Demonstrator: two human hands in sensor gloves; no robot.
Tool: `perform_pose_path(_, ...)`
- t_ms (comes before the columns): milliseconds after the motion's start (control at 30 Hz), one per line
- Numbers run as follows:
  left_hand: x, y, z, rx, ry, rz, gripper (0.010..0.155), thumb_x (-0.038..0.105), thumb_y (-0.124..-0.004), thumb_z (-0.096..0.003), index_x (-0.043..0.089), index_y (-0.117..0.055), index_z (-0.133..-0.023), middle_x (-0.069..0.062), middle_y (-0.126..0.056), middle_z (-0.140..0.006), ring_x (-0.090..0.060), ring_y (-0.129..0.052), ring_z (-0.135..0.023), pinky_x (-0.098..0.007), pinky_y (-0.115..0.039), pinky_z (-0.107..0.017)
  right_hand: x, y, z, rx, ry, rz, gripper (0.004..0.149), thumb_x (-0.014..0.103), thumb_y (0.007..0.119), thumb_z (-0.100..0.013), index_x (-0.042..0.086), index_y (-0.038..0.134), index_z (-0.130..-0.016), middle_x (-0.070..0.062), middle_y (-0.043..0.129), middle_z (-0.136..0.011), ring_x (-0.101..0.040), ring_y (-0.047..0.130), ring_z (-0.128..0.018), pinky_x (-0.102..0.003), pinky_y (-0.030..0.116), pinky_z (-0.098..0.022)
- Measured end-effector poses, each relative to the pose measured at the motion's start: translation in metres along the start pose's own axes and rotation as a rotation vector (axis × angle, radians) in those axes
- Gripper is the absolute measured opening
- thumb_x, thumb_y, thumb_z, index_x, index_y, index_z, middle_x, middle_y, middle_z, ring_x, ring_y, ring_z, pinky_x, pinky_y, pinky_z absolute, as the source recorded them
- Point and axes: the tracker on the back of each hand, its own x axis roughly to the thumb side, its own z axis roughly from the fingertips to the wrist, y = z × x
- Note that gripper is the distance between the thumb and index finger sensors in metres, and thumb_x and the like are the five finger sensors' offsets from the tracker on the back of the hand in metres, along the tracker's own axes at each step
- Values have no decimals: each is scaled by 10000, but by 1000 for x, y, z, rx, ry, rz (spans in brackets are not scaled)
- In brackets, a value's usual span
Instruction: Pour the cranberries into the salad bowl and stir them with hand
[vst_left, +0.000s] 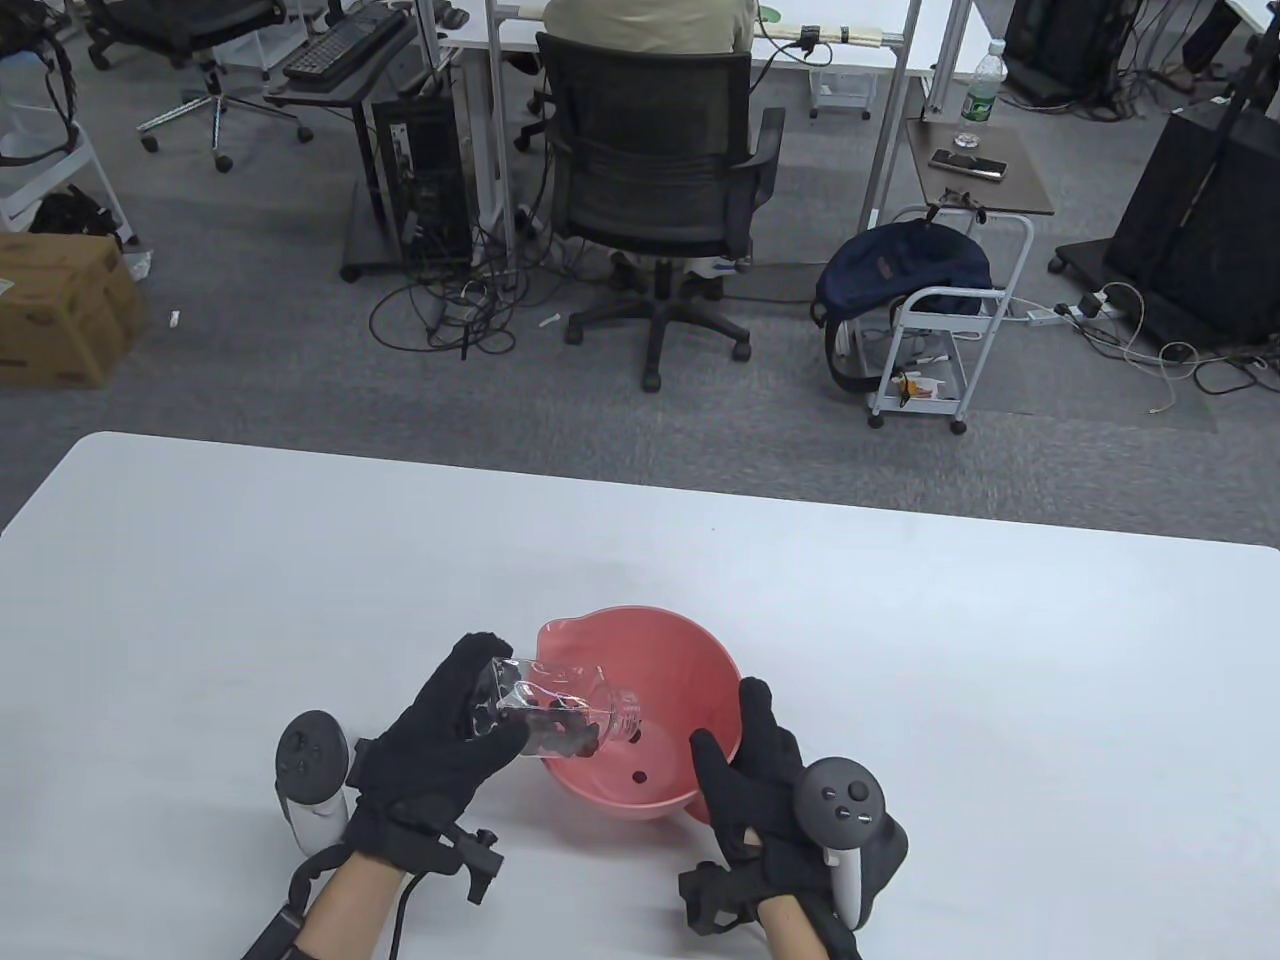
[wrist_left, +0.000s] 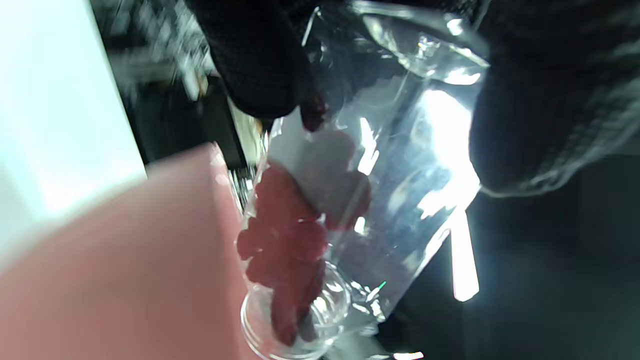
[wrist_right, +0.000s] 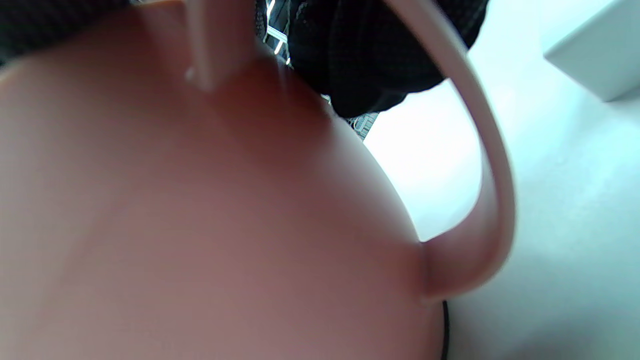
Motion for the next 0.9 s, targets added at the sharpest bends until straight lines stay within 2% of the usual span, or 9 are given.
perform_pose_path(133,-3,-4,0,-38,19,201,840,613,-1079,-339,524,-615,-1034,187,-727,-1149,-178,-866,-1003,-270,-853,-662,0,0,0,-1,0,2,775,730,793,-415,400,497,-1050,-64,762,-928,-234,877,-678,-306,837,-470)
perform_pose_path(233,0,2,-1,-26,-43,-56,836,665,-1043,-353,543,-584,-1040,213,-714,-1151,-139,-862,-1008,-230,-857,-668,0,0,0,0,0,1,775,732,792,-415,401,496,-1051,-62,762,-928,-232,877,-677,-306,837,-470)
perform_pose_path(333,-2,-3,-1,-44,8,196,835,616,-1077,-338,514,-626,-1034,176,-737,-1147,-184,-879,-995,-270,-862,-655,0,0,0,-3,1,3,773,731,791,-416,400,497,-1050,-62,763,-927,-233,877,-677,-305,838,-469)
perform_pose_path(433,0,0,-1,-35,-36,-16,831,655,-1049,-348,534,-600,-1037,201,-726,-1149,-150,-871,-1004,-241,-862,-663,0,0,0,-2,1,1,774,732,792,-416,401,497,-1051,-62,762,-927,-232,877,-677,-305,837,-470)
perform_pose_path(533,-5,-5,-2,-74,20,261,831,612,-1073,-343,516,-624,-1035,171,-733,-1152,-185,-874,-1003,-274,-862,-659,0,0,0,-4,1,3,772,732,791,-416,403,497,-1050,-63,763,-927,-233,877,-678,-306,837,-470)
perform_pose_path(633,1,0,-1,-9,-25,-88,829,636,-1051,-354,530,-597,-1039,193,-712,-1157,-164,-860,-1015,-255,-863,-668,0,0,0,-2,1,1,774,732,791,-416,402,497,-1050,-62,764,-926,-231,878,-677,-305,837,-469)
perform_pose_path(733,-3,-4,-1,-43,24,198,826,588,-1075,-346,500,-629,-1036,132,-732,-1156,-224,-884,-1001,-301,-878,-651,0,0,0,-4,2,3,774,732,790,-416,402,496,-1051,-62,763,-927,-232,877,-678,-305,837,-470)
perform_pose_path(833,4,0,0,-1,-21,-112,822,613,-1054,-358,502,-610,-1042,132,-725,-1154,-219,-890,-992,-279,-898,-637,0,0,0,-1,1,1,775,732,791,-415,403,496,-1051,-62,762,-928,-232,877,-677,-305,837,-469)
perform_pose_path(900,2,-2,-1,-37,-8,58,818,627,-1049,-353,501,-621,-1038,136,-737,-1151,-213,-910,-980,-272,-913,-624,0,0,0,-2,1,3,773,732,791,-416,403,496,-1051,-62,764,-924,-231,878,-677,-305,837,-470)
